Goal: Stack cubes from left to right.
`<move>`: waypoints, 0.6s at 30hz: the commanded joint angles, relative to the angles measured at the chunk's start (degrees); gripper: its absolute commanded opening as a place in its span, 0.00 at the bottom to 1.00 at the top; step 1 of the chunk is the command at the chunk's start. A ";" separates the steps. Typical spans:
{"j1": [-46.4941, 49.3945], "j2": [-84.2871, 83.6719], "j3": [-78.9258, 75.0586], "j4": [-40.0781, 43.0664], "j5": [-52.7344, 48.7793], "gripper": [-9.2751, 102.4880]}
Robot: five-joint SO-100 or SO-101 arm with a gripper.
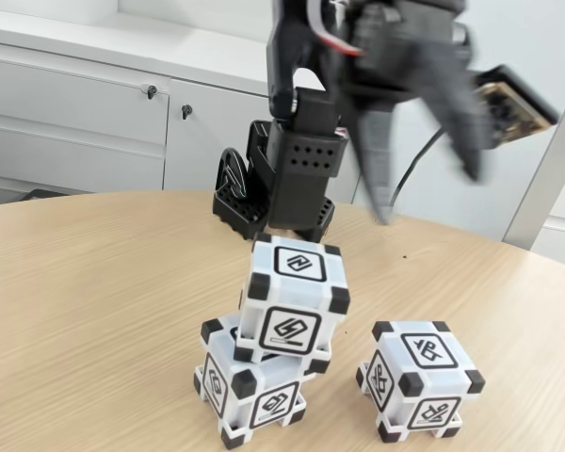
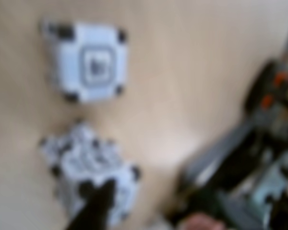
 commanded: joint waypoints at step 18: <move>-8.44 -17.31 -1.14 -1.05 6.42 0.40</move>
